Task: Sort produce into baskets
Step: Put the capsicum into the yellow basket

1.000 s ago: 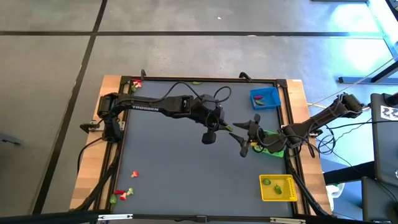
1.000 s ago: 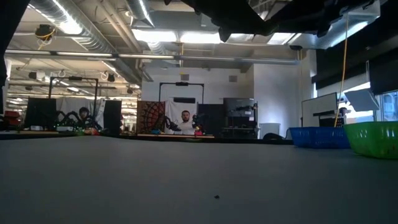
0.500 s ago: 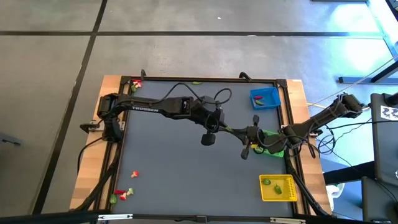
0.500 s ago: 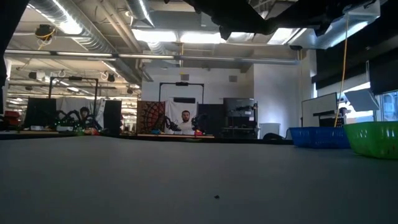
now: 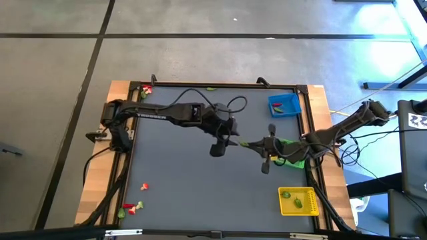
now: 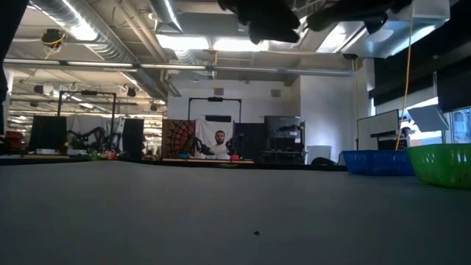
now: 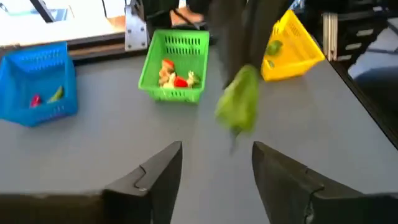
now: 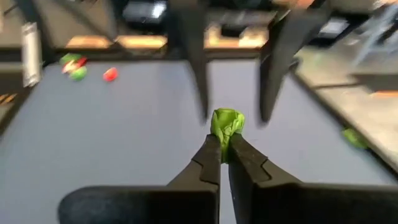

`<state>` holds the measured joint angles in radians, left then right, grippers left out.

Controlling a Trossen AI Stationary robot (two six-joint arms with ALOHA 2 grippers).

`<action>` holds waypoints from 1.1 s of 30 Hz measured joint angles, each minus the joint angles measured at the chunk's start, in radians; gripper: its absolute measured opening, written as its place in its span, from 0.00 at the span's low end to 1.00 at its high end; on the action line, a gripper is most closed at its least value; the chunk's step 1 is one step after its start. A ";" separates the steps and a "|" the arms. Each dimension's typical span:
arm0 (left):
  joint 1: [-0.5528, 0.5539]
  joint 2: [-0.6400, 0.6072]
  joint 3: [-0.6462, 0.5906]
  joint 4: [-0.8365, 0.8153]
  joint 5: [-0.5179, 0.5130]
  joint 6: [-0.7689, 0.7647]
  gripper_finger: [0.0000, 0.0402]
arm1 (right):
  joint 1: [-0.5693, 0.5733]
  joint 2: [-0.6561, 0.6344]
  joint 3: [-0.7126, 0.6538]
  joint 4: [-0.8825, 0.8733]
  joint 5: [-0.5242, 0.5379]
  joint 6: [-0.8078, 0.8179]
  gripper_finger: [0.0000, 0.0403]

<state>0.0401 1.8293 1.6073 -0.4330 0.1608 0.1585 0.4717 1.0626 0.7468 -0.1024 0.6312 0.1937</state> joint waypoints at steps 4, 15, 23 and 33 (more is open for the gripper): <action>0.003 -0.034 0.002 -0.123 -0.005 -0.008 0.50 | 0.000 0.000 0.089 -0.213 -0.116 0.114 0.03; 0.004 -0.050 -0.007 -0.279 -0.008 -0.018 0.50 | 0.000 0.000 0.188 -0.550 -0.452 0.413 0.03; 0.015 -0.050 -0.098 -0.242 -0.009 -0.019 0.50 | 0.091 0.010 0.189 -0.675 -0.546 0.631 0.03; 0.028 -0.042 -0.131 -0.181 -0.010 -0.026 0.50 | 0.317 0.021 0.188 -0.790 -0.597 1.071 0.04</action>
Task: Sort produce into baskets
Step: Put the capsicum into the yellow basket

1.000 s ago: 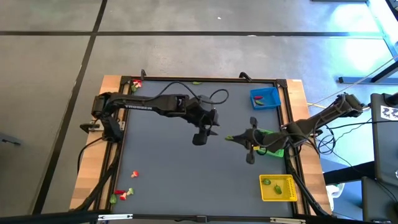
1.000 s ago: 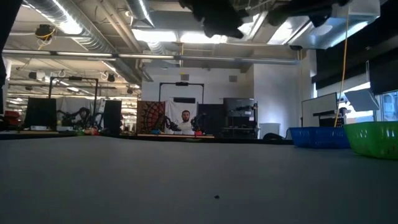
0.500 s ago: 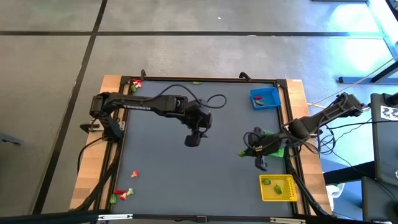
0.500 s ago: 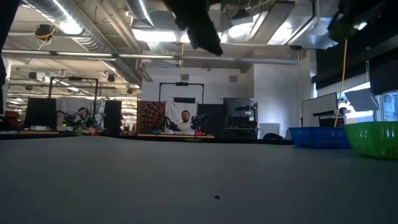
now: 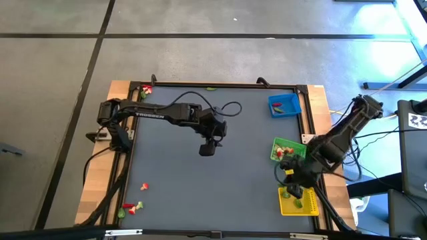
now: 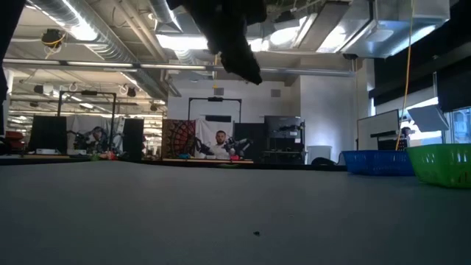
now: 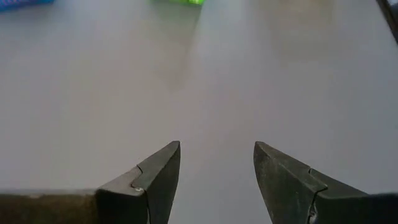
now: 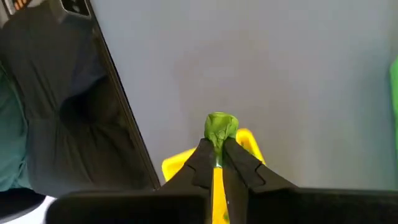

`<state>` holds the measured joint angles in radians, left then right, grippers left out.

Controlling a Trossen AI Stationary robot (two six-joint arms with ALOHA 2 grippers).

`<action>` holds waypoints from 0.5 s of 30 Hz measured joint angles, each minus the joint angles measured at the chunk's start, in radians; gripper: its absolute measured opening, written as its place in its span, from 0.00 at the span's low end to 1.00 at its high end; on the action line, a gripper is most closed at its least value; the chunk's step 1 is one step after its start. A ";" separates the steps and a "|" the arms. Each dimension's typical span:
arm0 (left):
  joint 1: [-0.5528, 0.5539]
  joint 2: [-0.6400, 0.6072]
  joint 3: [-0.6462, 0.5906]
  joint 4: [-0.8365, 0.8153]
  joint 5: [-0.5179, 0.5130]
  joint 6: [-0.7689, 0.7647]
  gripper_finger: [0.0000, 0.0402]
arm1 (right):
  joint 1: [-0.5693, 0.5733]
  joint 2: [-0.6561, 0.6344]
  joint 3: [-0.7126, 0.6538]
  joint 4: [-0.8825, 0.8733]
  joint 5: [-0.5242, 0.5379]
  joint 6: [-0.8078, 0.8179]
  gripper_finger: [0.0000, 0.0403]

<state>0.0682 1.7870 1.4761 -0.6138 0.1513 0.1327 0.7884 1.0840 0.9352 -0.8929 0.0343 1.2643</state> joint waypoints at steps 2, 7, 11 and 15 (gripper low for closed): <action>0.000 0.000 0.000 0.020 0.000 -0.001 0.50 | 0.038 0.012 0.000 -0.006 0.003 0.055 0.04; 0.000 0.000 0.000 0.024 0.001 -0.001 0.50 | 0.105 0.072 0.000 -0.026 0.007 0.158 0.04; 0.000 0.000 0.000 0.024 0.000 -0.003 0.50 | 0.148 0.141 0.000 -0.024 0.000 0.221 0.04; 0.000 0.000 0.000 0.023 0.001 -0.003 0.50 | 0.183 0.206 -0.001 -0.024 -0.038 0.285 0.04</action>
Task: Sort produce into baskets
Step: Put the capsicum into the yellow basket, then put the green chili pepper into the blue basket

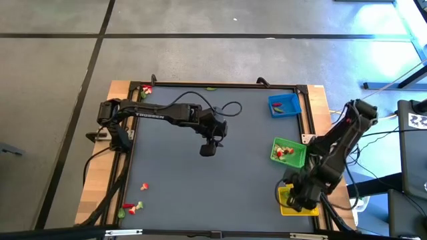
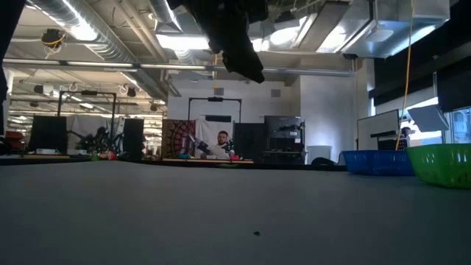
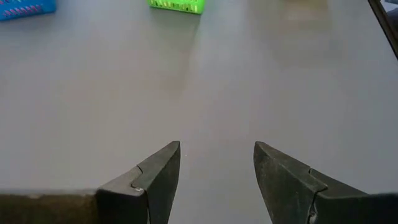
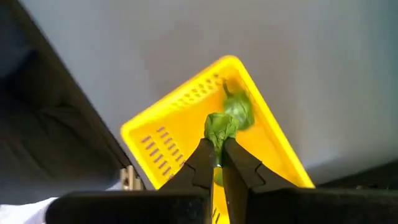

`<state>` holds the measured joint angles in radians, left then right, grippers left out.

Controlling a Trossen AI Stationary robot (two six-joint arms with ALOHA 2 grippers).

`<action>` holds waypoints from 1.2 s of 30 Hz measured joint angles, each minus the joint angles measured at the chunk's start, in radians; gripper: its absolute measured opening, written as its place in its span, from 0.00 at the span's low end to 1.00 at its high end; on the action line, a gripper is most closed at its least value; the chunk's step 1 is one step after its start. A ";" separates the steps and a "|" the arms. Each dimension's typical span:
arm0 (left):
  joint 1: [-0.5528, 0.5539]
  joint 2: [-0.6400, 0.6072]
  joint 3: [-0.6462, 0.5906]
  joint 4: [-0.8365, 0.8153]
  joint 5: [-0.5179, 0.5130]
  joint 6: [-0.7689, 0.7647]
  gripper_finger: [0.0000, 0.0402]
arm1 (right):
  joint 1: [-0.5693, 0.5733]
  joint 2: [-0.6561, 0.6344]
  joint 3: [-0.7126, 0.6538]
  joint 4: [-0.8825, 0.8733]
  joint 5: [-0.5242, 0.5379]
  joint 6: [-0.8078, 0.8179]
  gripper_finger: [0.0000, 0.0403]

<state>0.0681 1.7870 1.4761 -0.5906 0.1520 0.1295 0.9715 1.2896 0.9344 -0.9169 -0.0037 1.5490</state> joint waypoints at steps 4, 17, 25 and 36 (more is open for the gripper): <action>0.000 0.000 0.000 0.000 0.000 0.000 0.50 | 0.020 0.063 0.000 0.000 -0.021 0.044 0.04; 0.000 0.000 0.000 0.000 -0.003 -0.019 0.50 | -0.029 0.097 0.002 -0.004 -0.154 0.038 0.45; 0.011 -0.038 0.000 -0.043 -0.028 -0.051 0.50 | -0.152 0.038 0.120 0.005 0.244 -0.257 0.57; 0.028 -0.147 0.000 -0.306 -0.299 -0.153 0.50 | -0.320 0.051 0.132 0.089 0.781 -0.629 0.56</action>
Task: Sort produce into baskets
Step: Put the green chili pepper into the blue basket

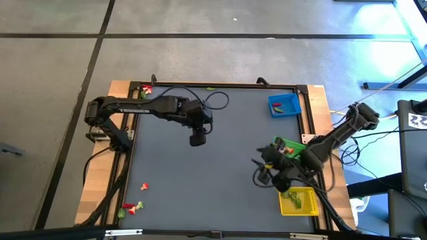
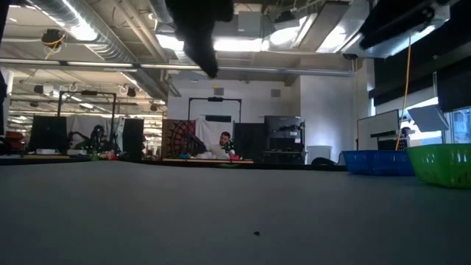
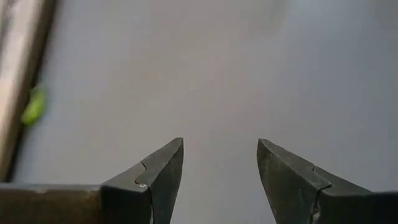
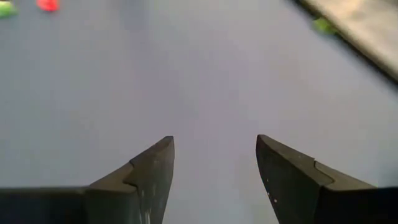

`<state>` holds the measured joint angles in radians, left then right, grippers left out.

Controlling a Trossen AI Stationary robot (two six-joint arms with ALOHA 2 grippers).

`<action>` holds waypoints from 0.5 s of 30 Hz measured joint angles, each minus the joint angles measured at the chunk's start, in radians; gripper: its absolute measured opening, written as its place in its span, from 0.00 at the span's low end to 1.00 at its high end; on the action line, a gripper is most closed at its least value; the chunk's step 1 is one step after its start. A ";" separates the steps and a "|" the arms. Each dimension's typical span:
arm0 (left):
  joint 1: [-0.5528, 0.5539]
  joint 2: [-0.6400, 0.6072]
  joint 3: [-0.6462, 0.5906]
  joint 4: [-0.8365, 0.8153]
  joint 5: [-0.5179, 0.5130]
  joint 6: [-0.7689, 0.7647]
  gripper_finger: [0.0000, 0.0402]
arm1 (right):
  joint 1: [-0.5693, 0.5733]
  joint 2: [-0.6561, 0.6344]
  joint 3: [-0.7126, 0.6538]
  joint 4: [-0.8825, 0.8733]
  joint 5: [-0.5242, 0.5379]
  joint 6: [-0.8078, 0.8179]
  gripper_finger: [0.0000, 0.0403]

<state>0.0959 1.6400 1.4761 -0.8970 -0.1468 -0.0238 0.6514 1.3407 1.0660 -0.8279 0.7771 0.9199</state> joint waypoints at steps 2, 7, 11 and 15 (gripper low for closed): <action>0.012 -0.011 0.000 -0.032 -0.066 -0.018 0.50 | -0.035 0.011 -0.014 -0.001 0.017 -0.008 0.56; 0.070 -0.012 0.000 -0.033 -0.162 -0.041 0.50 | -0.119 0.055 -0.048 0.028 0.017 -0.009 0.56; 0.143 0.018 0.000 0.053 -0.165 -0.006 0.50 | -0.167 0.088 -0.078 0.076 0.017 -0.010 0.56; 0.227 0.069 0.000 0.165 -0.143 0.086 0.50 | -0.203 0.122 -0.087 0.076 0.017 -0.010 0.56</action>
<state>0.3226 1.7086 1.4765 -0.7322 -0.2899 0.0619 0.4487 1.4625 0.9794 -0.7517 0.7937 0.9098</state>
